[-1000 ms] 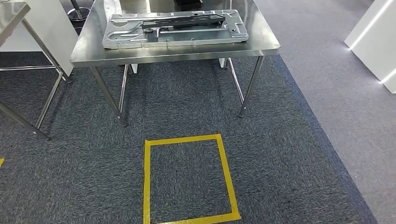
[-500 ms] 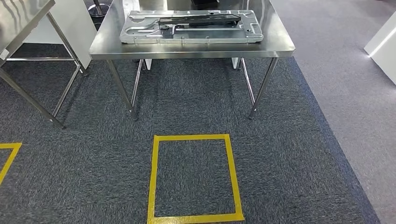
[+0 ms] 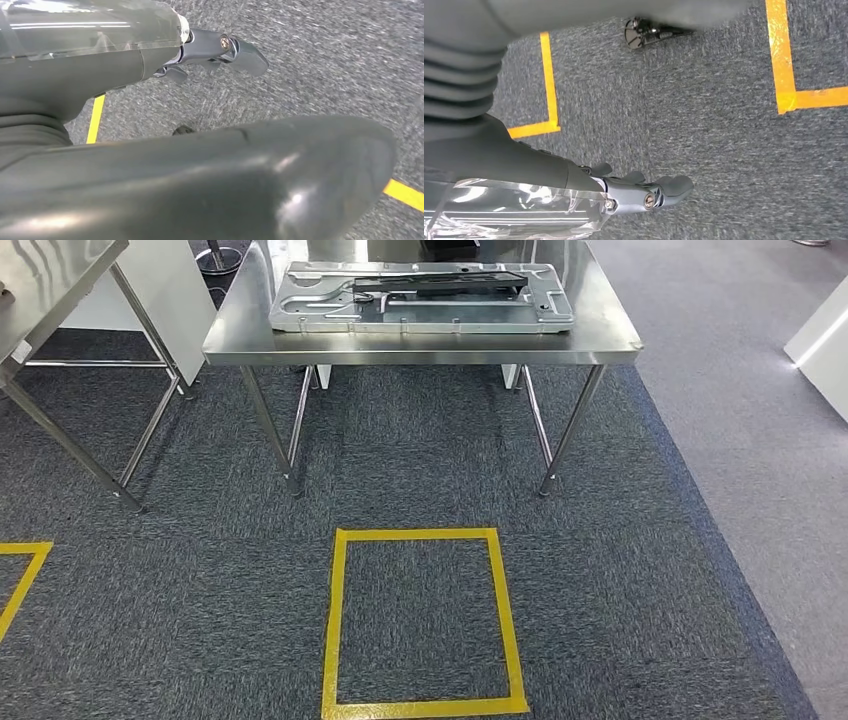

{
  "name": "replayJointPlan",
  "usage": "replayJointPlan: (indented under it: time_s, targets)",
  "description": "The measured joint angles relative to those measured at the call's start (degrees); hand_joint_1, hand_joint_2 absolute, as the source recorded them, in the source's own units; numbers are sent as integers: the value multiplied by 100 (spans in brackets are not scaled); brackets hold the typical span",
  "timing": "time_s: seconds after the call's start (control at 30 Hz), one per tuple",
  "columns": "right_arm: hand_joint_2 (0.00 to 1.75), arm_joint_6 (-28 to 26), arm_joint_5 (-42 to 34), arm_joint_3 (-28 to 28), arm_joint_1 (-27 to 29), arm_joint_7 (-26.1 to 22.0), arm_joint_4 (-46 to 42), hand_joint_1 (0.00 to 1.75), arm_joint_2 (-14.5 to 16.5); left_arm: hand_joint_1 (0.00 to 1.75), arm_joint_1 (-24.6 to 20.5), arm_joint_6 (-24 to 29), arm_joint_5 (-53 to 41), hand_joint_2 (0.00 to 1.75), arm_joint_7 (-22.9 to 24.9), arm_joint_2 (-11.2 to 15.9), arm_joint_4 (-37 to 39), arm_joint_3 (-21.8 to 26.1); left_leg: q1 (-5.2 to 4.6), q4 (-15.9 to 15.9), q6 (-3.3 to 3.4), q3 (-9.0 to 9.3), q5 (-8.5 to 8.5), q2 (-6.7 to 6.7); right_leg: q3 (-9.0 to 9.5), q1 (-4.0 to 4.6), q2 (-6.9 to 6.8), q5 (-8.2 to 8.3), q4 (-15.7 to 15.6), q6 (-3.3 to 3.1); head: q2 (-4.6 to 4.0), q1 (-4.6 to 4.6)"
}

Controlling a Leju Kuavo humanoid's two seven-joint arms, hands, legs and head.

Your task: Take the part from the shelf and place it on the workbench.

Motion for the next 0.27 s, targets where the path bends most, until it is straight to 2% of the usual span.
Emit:
replayJointPlan:
  time_s: [0.03, 0.07, 0.13, 0.17, 0.2, 0.23, 0.27]
  targets:
    - [175, -21, -11, -34, -1, 38, 2, 0, 15, 0, -3, -4, 15, 44, -9, 14, 2, -7, -23, 13, -2, -9, -9, 1, 9, -3, 4, -12, -47, 6, 0, -1]
    - [175, -41, -19, -63, -1, 69, 2, 0, 26, 0, -3, -8, 34, 87, -12, 20, 3, -13, -16, 13, -7, -13, -8, 2, -2, 4, 7, 0, -39, -15, 0, -2]
    - [87, -55, -15, -111, 5, 107, 4, 0, 46, 0, -1, -9, 86, 175, -10, 28, 3, -16, -8, 9, -32, -15, 2, 3, -10, 24, 7, 6, -35, -40, 0, -2]
    - [44, -47, -5, -125, 6, 113, 5, 0, 51, 0, -1, -9, 109, 175, -7, 29, 3, -16, -1, 6, -45, -16, 8, 3, -13, 32, 7, 8, -33, -51, 0, -2]
    - [44, -37, 7, -133, 6, 114, 5, 0, 53, 0, -2, -7, 133, 175, -5, 29, 3, -16, 7, 4, -55, -18, 10, 3, -16, 40, 7, 8, -31, -62, 0, -2]
    - [87, -26, 17, -139, 4, 114, 5, 0, 53, 0, -3, -3, 153, 175, -8, 29, 3, -16, 15, 2, -66, -19, 13, 3, -17, 48, 7, 9, -31, -71, 0, -2]
    - [116, -22, 23, -140, 3, 113, 5, 0, 53, 0, -4, -1, 163, 175, -10, 29, 3, -16, 20, 2, -70, -19, 14, 3, -17, 52, 7, 9, -31, -77, 0, -2]
